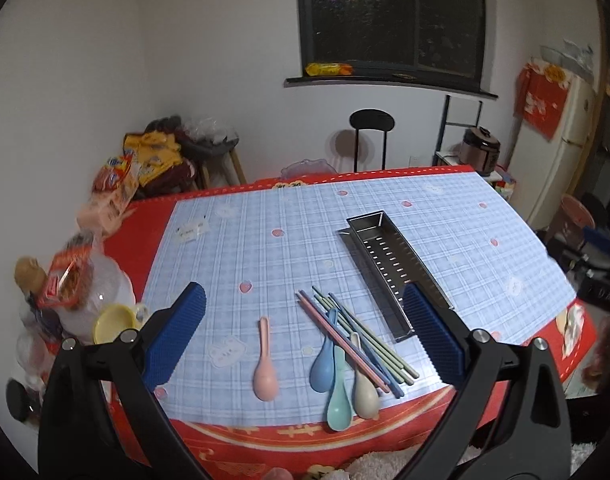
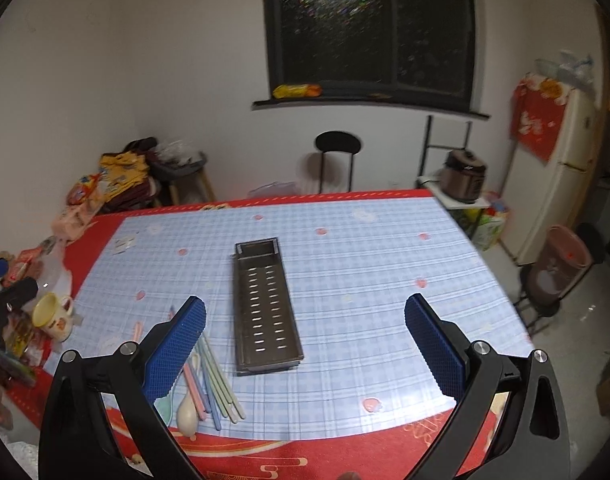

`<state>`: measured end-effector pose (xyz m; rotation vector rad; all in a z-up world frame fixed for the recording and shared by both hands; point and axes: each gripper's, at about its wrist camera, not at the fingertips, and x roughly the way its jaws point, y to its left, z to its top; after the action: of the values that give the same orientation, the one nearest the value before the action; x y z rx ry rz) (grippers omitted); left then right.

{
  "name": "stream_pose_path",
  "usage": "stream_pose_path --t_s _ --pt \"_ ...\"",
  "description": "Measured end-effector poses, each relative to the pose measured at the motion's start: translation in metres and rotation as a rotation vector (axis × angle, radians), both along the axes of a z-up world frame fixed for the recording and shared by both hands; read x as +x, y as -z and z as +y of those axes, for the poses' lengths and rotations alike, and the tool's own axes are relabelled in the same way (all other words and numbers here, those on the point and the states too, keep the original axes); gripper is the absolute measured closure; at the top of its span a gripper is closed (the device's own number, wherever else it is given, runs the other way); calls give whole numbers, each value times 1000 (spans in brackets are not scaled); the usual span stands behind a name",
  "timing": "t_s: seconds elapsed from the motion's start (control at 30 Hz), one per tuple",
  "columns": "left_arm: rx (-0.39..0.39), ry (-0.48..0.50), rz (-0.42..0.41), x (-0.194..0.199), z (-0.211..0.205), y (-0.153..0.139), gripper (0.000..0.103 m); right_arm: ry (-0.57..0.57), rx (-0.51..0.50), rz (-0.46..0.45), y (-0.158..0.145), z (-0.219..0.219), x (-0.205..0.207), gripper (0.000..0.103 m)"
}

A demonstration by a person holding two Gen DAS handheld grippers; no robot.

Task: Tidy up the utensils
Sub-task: 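Move the left tool to the pink spoon while the right tool approaches the mint-green spoon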

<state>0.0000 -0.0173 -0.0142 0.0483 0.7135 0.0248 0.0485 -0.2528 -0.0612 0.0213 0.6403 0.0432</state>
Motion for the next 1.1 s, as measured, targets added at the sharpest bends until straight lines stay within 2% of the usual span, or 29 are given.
stream_pose_path --t_s 0.27,0.53,0.6,0.67,0.77,0.9,0.97,1.0,1.07,1.1 --pt "25 -146 38 -2 11 24 6 -193 31 112 45 0 36 5" --pt "1 -257 158 -7 59 75 6 -329 20 234 87 38 59 5" --pt "-54 -231 188 -2 75 88 6 -339 10 260 93 48 62 5" --pt "-66 -223 205 3 85 98 6 -312 -28 280 101 59 68 5" --pt "-39 -190 238 17 100 117 6 -289 13 337 110 68 76 5" --pt "-130 -161 292 35 124 139 6 -289 44 402 123 85 81 6" --pt "-127 -145 317 45 133 153 7 -296 56 424 129 95 81 7" --pt "-123 -136 328 49 135 159 8 -297 65 439 132 100 81 11" --pt "-124 -112 354 55 139 170 19 -303 76 470 138 109 81 17" --pt "-128 -102 366 57 140 175 21 -304 77 487 142 113 82 20"
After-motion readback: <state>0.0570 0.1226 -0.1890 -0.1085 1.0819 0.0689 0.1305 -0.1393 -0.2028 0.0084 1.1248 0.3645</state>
